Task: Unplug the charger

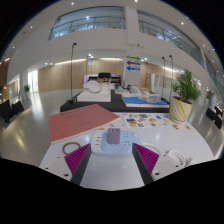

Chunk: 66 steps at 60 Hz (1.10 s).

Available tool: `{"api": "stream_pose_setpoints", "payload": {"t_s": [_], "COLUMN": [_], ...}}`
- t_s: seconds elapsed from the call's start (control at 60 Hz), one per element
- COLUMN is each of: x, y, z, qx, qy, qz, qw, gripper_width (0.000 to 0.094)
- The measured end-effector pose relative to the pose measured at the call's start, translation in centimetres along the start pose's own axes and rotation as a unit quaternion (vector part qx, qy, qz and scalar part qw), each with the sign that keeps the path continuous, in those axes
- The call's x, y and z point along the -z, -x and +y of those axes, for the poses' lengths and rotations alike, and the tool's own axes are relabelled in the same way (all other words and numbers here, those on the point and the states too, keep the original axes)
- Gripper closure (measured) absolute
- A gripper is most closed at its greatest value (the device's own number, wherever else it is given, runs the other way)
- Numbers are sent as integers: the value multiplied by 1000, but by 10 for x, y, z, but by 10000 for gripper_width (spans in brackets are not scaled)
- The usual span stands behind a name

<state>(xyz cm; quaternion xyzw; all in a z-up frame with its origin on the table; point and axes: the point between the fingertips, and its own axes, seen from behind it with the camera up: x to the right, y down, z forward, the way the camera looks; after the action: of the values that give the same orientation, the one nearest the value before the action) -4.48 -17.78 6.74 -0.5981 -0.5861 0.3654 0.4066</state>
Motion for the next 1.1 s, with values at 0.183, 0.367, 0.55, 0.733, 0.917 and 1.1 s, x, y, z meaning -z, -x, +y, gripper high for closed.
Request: {"api": "stream_pose_setpoints", "payload": {"t_s": [0.183, 0.367, 0.55, 0.733, 0.917, 1.1], "x": [-42, -81, -107, -112, -96, -63], "y": [-9, -11, -6, -10, -11, -52], "z": [-4, -6, -10, -19, -65, -136], "qx": [-9, -10, -5, 1, -9, -8], "qy": [-7, -12, -18, -35, -89, -114], "qz": [19, 23, 17, 27, 15, 34], "qw": [1000, 1000, 1000, 999, 996, 993], "gripper_width": [79, 73, 98, 759, 771, 771]}}
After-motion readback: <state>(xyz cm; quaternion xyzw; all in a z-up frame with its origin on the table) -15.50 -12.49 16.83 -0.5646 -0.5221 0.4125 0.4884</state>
